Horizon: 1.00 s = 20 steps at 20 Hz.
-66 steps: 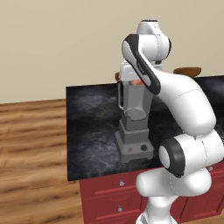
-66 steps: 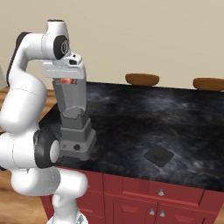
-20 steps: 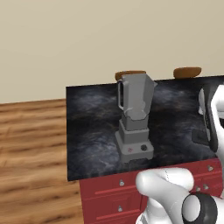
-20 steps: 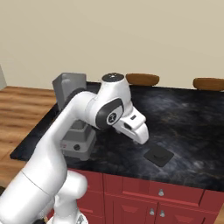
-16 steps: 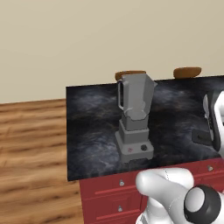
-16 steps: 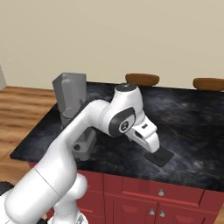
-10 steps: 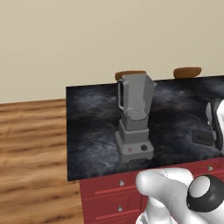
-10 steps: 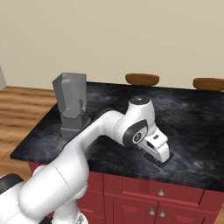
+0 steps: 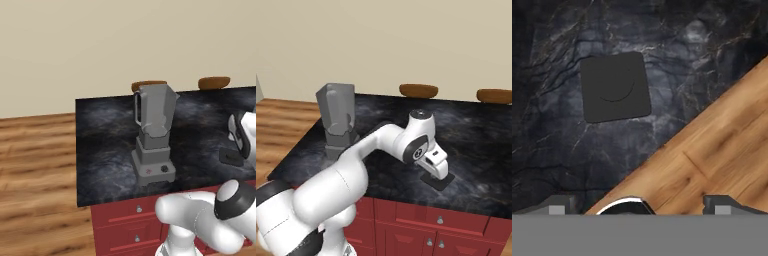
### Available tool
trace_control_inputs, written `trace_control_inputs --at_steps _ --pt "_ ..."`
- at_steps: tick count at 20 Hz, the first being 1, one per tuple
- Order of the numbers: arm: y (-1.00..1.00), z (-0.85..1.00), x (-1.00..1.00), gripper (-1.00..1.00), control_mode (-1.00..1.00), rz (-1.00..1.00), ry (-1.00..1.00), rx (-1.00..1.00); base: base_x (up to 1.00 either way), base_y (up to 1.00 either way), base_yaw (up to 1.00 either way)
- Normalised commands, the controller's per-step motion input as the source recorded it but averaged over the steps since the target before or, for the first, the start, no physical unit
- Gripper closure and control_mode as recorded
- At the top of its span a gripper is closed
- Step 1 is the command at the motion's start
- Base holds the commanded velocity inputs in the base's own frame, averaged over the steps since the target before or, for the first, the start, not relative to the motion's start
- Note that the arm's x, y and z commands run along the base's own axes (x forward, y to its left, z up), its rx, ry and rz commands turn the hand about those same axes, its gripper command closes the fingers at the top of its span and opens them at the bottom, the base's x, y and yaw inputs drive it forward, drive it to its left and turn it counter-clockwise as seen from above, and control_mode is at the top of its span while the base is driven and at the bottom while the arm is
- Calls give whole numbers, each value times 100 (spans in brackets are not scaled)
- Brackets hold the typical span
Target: Open the blender lid, put the peach in the blender, close the lid, and start the blender.
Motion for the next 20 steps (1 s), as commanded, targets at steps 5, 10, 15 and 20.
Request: trace_control_inputs --at_steps 5,10,15,20 --pt "0 -19 30 -100 -100 3 0 3 0 0 0" --pt "0 -37 23 -100 -100 4 3 1 0 0 0" --pt "-1 -43 19 -100 -100 2 2 2 0 0 0" --pt "-7 -25 20 -100 -100 0 0 5 0 0 0"
